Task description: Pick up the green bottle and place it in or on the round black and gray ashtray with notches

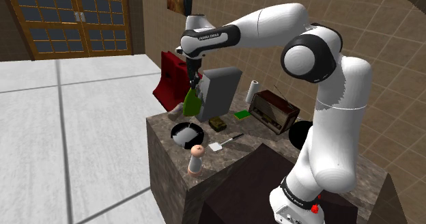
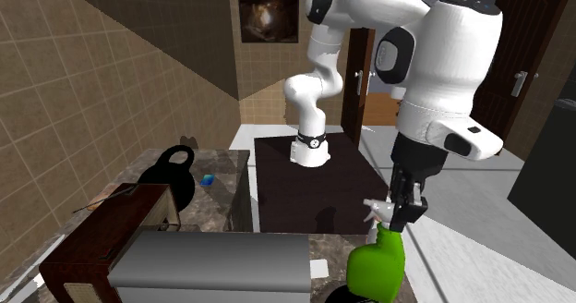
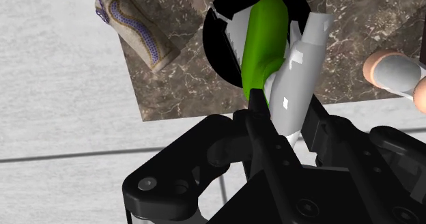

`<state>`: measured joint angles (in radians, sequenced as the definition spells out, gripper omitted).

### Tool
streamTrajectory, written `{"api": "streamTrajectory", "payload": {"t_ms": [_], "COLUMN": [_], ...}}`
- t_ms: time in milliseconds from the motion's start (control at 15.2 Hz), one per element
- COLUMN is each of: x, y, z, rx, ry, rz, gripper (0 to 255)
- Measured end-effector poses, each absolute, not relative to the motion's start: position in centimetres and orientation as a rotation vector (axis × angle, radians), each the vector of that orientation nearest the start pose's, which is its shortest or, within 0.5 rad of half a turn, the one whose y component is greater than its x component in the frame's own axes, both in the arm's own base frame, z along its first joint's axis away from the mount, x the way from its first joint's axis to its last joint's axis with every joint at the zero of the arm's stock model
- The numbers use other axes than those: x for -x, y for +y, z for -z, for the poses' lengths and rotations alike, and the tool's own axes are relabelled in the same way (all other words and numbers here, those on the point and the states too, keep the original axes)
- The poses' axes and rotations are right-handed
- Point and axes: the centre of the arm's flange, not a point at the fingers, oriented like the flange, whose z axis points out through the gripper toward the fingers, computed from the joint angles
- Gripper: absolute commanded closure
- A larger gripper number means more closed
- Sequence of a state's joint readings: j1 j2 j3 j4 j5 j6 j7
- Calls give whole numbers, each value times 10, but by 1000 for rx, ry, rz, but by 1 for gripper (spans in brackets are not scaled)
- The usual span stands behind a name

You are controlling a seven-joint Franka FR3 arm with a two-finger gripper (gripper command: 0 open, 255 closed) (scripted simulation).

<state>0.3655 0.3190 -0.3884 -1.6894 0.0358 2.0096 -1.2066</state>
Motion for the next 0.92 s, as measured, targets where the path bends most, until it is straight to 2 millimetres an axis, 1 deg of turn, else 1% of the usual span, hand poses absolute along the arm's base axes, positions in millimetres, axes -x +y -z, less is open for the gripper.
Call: {"api": "streamTrajectory", "payload": {"t_ms": [462, 924], "x": [-649, -647], "y": [11, 10], "z": [-390, -353], "rx": [2674, 2674], "ry": [-1806, -1806], "rz": [-47, -47], "gripper": [255, 255]}}
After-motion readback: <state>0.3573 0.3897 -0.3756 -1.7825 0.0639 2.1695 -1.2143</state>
